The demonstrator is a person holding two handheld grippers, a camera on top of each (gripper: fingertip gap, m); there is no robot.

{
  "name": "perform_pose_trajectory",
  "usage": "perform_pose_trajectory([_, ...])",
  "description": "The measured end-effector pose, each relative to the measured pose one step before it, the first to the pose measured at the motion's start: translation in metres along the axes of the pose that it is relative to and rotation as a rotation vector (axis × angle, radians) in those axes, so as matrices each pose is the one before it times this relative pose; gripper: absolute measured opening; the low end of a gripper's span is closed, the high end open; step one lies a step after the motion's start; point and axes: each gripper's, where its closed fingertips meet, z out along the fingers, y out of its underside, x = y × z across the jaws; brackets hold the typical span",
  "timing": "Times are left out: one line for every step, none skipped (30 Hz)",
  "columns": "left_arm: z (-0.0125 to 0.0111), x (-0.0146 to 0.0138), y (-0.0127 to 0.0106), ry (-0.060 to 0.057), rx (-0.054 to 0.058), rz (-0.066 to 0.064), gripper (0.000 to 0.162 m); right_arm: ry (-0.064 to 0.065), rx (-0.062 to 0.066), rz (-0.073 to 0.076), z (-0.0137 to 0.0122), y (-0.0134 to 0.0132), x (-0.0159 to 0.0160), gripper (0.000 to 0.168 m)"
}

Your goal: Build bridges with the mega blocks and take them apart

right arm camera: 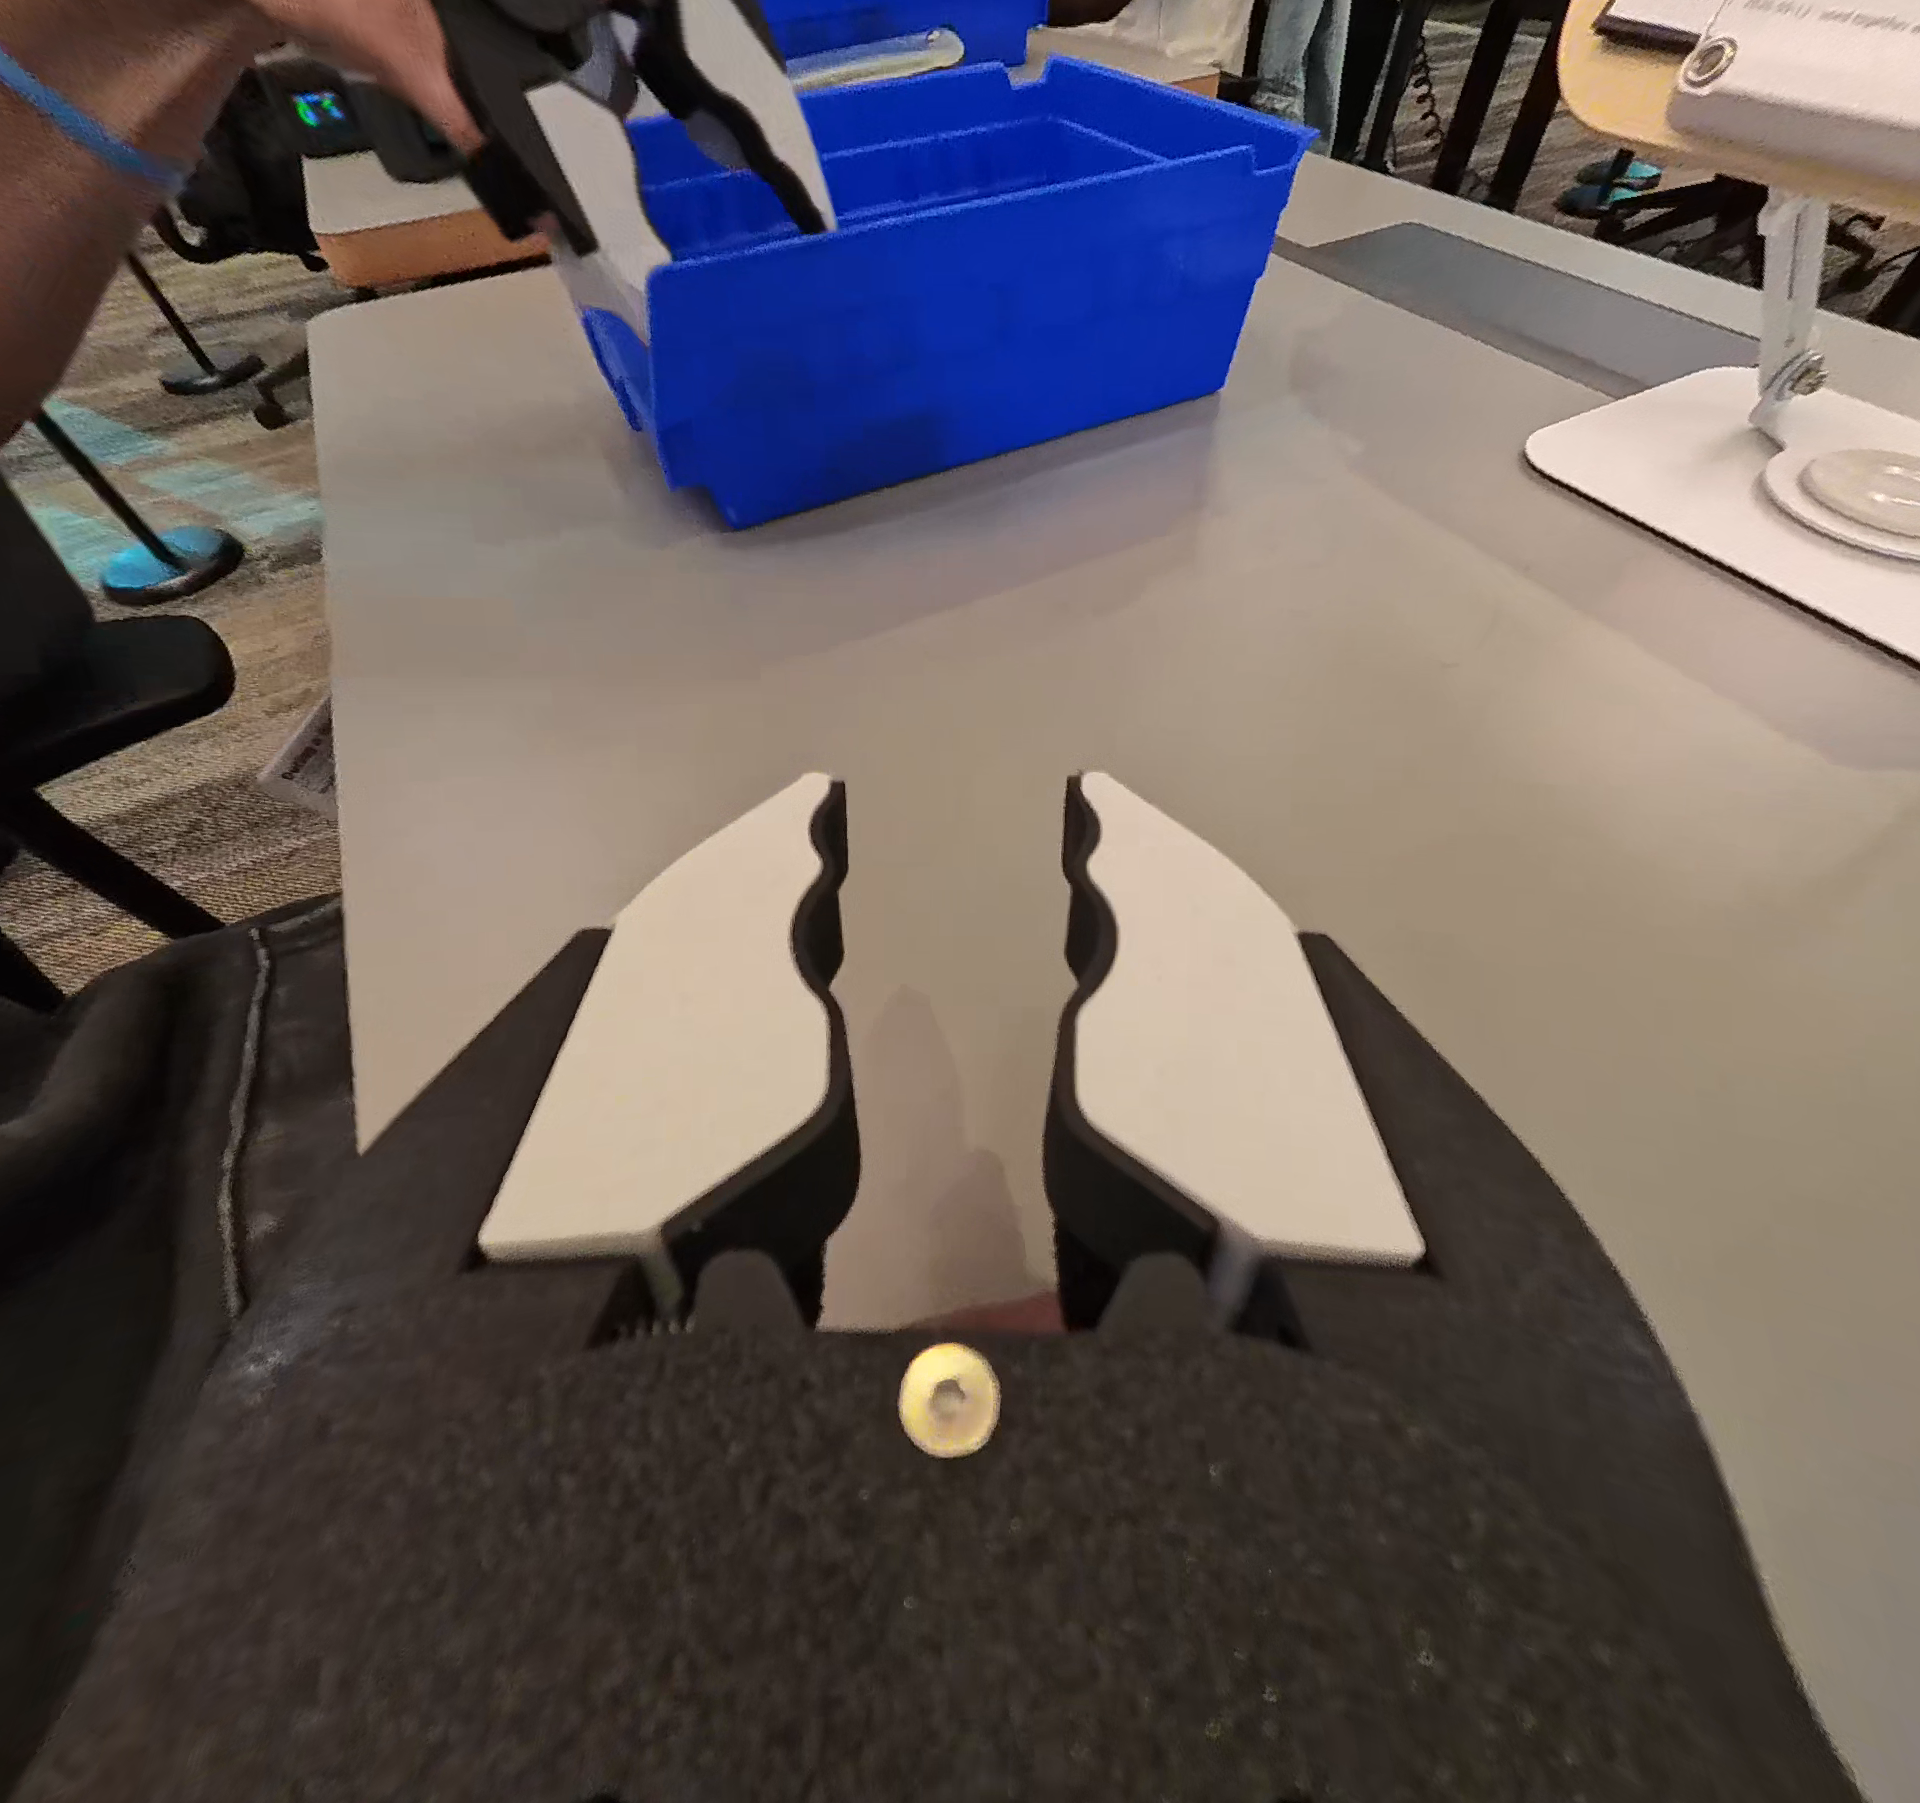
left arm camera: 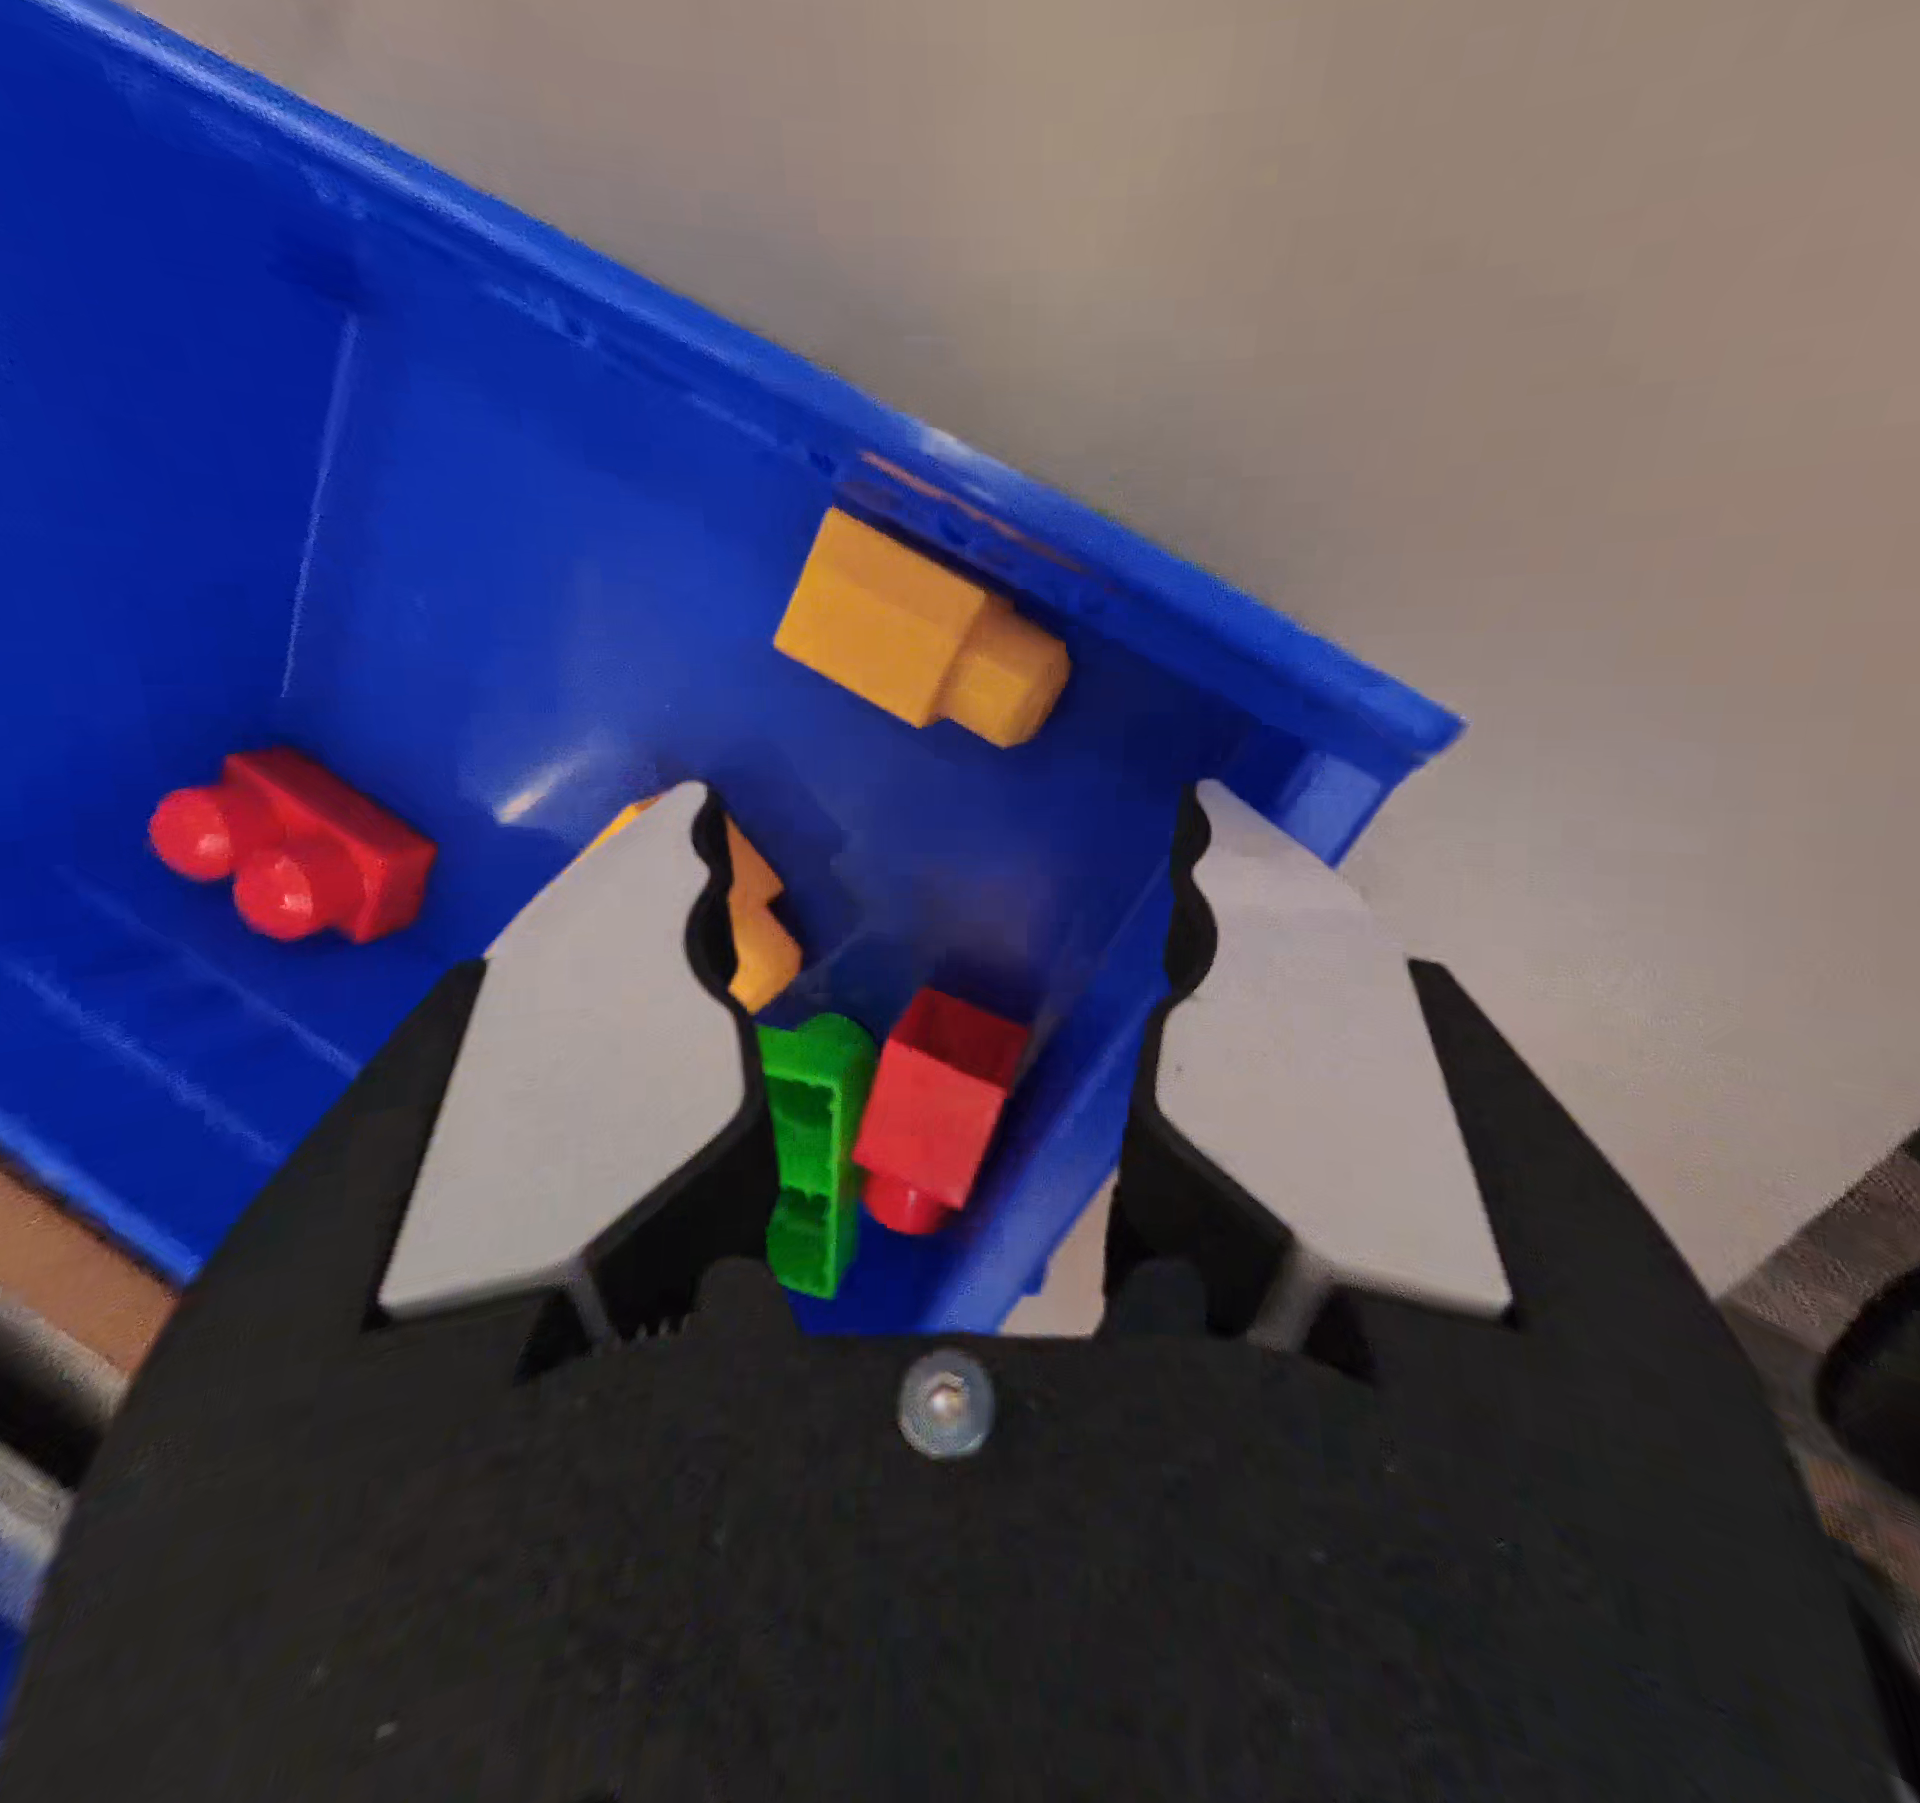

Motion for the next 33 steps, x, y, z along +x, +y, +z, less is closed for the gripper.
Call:
perform_pose_trajectory([0.00487, -0.00225, -0.00198, 0.0570, -0.0087, 0.0206, 0.080, 0.0059, 0.0019, -0.0015, -0.00087, -0.00054, 0.00099, 0.039])
perform_pose_trajectory([0.00283, -0.00225, -0.00481, 0.0613, 0.0177, 0.0160, 0.078, 0.0039, 0.0030, 0.0018, -0.00085, -0.00090, 0.00092, 0.039])
perform_pose_trajectory([0.00241, -0.00404, -0.00403, 0.0490, 0.0178, 0.0164, 0.078, 0.0038, 0.0015, 0.0050, -0.00049, -0.00088, 0.00131, 0.039])
perform_pose_trajectory([0.00321, -0.00353, -0.00196, 0.0459, 0.0054, 0.0192, 0.078, 0.0023, 0.0003, 0.0060, -0.00046, -0.00067, 0.00111, 0.039])
perform_pose_trajectory([0.00409, -0.00157, -0.00070, 0.0472, -0.0010, 0.0223, 0.078, 0.0017, 0.0016, 0.0034, -0.00030, -0.00086, 0.00102, 0.039])
perform_pose_trajectory([0.00484, 0.00066, -0.00018, 0.0483, -0.0026, 0.0247, 0.078, 0.0051, 0.0000, 0.0009, -0.00022, -0.00029, 0.00157, 0.039])
perform_pose_trajectory([0.00518, 0.00154, 0.00022, 0.0421, -0.0056, 0.0242, 0.078, 0.0075, -0.0030, 0.0008, 0.00013, 0.00022, 0.00197, 0.039])
perform_pose_trajectory([0.00552, 0.00011, 0.00031, 0.0272, -0.0055, 0.0179, 0.079, 0.0055, -0.0038, 0.0022, 0.00042, 0.00061, 0.00197, 0.039])
perform_pose_trajectory([0.00619, -0.00072, 0.00120, 0.0179, -0.0106, 0.0122, 0.081, 0.0023, -0.0056, 0.0053, 0.00087, 0.00095, 0.00167, 0.039])
perform_pose_trajectory([0.00701, -0.00187, 0.00238, 0.0088, -0.0175, 0.0091, 0.082, 0.0013, -0.0044, 0.0063, 0.00103, 0.00095, 0.00162, 0.039])
perform_pose_trajectory([0.00750, -0.00302, 0.00322, 0.0000, -0.0215, 0.0080, 0.079, 0.0009, -0.0009, 0.0059, 0.00092, 0.00072, 0.00149, 0.039])
perform_pose_trajectory([0.00703, -0.00210, 0.00408, 0.0044, -0.0270, 0.0094, 0.071, -0.0015, -0.0019, 0.0075, 0.00101, 0.00088, 0.00121, 0.039])
perform_pose_trajectory([0.00340, -0.00085, 0.00165, 0.0084, -0.0087, 0.0050, 0.071, -0.0017, -0.0046, 0.0079, 0.00095, 0.00137, 0.00123, 0.039])
perform_pose_trajectory([-0.00184, 0.00019, -0.00096, 0.0083, 0.0117, -0.0001, 0.071, -0.0015, -0.0054, 0.0063, 0.00082, 0.00129, 0.00109, 0.039])
perform_pose_trajectory([-0.00479, 0.00017, 0.00083, 0.0043, 0.0033, -0.0034, 0.071, -0.0013, -0.0021, 0.0040, 0.00032, 0.00094, 0.00087, 0.039])
perform_pose_trajectory([-0.00662, -0.00105, 0.00267, -0.0061, -0.0044, -0.0069, 0.070, -0.0005, 0.0014, 0.0025, -0.00034, 0.00031, 0.00074, 0.039])
perform_pose_trajectory([-0.00907, -0.00198, 0.00218, -0.0137, 0.0034, -0.0077, 0.071, -0.0012, 0.0017, 0.0012, -0.00073, 0.00003, 0.00044, 0.039])
perform_pose_trajectory([-0.01157, -0.00161, 0.00013, -0.0115, 0.0169, -0.0105, 0.070, -0.0002, 0.0011, -0.0006, -0.00105, -0.00021, 0.00053, 0.039])
perform_pose_trajectory([-0.01364, -0.00118, -0.00221, -0.0115, 0.0247, -0.0111, 0.070, 0.0011, 0.0020, -0.0021, -0.00132, -0.00042, 0.00079, 0.038])
perform_pose_trajectory([-0.01532, -0.00126, -0.00491, -0.0213, 0.0281, -0.0016, 0.070, 0.0015, 0.0037, -0.0025, -0.00153, -0.00097, 0.00107, 0.038])
perform_pose_trajectory([-0.01564, 0.00087, -0.00864, -0.0206, 0.0340, 0.0130, 0.070, 0.0020, 0.0053, -0.0013, -0.00164, -0.00121, 0.00112, 0.038])
perform_pose_trajectory([-0.01466, 0.00416, -0.01318, -0.0090, 0.0413, 0.0230, 0.070, 0.0005, 0.0051, -0.0002, -0.00178, -0.00118, 0.00115, 0.038])
perform_pose_trajectory([-0.01156, 0.00689, -0.01783, 0.0033, 0.0494, 0.0295, 0.070, 0.0018, 0.0046, 0.0029, -0.00169, -0.00111, 0.00160, 0.038])
perform_pose_trajectory([-0.00650, 0.00909, -0.02124, 0.0165, 0.0535, 0.0370, 0.070, 0.0034, 0.0030, 0.0076, -0.00160, -0.00080, 0.00190, 0.038])
perform_pose_trajectory([-0.00039, 0.00988, -0.02169, 0.0243, 0.0444, 0.0444, 0.071, 0.0008, 0.0046, 0.0091, -0.00154, -0.00101, 0.00139, 0.038])
perform_pose_trajectory([0.00583, 0.00843, -0.01931, 0.0225, 0.0240, 0.0488, 0.071, -0.0022, 0.0048, 0.0087, -0.00150, -0.00075, 0.00100, 0.038])
perform_pose_trajectory([0.01067, 0.00572, -0.01530, 0.0163, -0.0010, 0.0508, 0.071, -0.0034, 0.0025, 0.0082, -0.00102, -0.00003, 0.00070, 0.038])
perform_pose_trajectory([0.01433, 0.00322, -0.01133, 0.0137, -0.0223, 0.0499, 0.070, -0.0032, -0.0024, 0.0095, -0.00061, 0.00085, 0.00071, 0.038])
perform_pose_trajectory([0.01669, 0.00088, -0.00839, 0.0140, -0.0330, 0.0453, 0.070, -0.0037, -0.0033, 0.0097, -0.00026, 0.00134, 0.00067, 0.038])
perform_pose_trajectory([0.01798, -0.00187, -0.00642, 0.0118, -0.0378, 0.0380, 0.070, -0.0038, 0.0005, 0.0079, 0.00003, 0.00099, 0.00040, 0.038])
perform_pose_trajectory([0.01833, -0.00313, -0.00498, 0.0177, -0.0383, 0.0288, 0.070, -0.0019, -0.0019, 0.0051, 0.00027, 0.00153, 0.00052, 0.038])
perform_pose_trajectory([0.01779, -0.00407, -0.00353, 0.0223, -0.0407, 0.0196, 0.070, 0.0025, -0.0082, 0.0011, 0.00062, 0.00237, 0.00088, 0.038])
perform_pose_trajectory([0.01651, -0.00770, -0.00138, 0.0068, -0.0488, 0.0120, 0.070, 0.0047, -0.0097, -0.0022, 0.00075, 0.00247, 0.00080, 0.038])
